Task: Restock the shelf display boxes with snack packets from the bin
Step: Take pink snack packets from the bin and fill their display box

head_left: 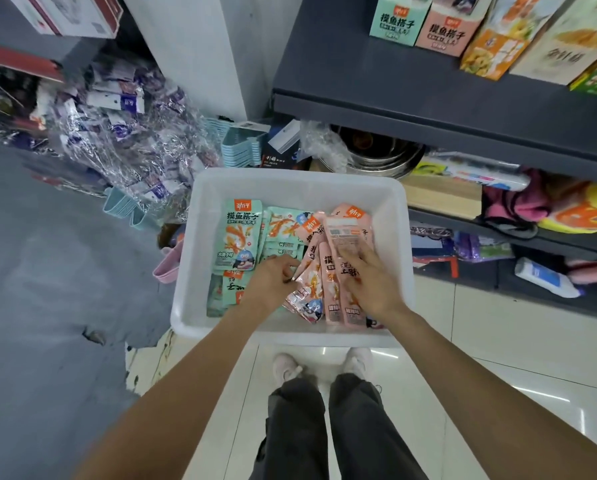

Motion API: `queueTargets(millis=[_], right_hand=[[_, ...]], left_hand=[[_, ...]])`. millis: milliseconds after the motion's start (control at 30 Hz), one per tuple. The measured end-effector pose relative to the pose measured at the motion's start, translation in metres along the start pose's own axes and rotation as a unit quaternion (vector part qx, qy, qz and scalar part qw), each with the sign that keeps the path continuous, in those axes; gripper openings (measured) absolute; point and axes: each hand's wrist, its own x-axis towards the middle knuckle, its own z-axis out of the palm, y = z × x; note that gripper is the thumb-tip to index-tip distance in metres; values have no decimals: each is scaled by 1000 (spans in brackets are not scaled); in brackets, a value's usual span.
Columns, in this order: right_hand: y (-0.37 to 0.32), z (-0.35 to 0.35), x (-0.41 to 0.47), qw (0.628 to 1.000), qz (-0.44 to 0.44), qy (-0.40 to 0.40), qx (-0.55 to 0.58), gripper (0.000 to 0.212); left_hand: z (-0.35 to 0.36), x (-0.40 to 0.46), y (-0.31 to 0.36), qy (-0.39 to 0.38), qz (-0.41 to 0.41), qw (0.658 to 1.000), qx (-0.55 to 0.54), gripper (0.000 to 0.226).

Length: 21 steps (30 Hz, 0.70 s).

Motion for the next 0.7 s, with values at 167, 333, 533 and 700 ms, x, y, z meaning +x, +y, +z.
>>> queueTargets(millis=[167, 333, 533, 700], right_hand=[[-6, 4, 0, 1000, -5, 6, 22, 62], [-7, 1, 1, 995, 4, 0, 100, 64], [-4, -2, 0, 995, 14, 17, 99, 63], [-4, 2, -2, 999, 51, -8, 8, 62]], left_hand=[[1, -3, 19, 56, 8, 995, -84, 32], [13, 2, 23, -7, 116, 986, 118, 71], [7, 6, 21, 85, 166, 980, 72, 21], [-16, -16, 1, 99, 93, 989, -51, 21]])
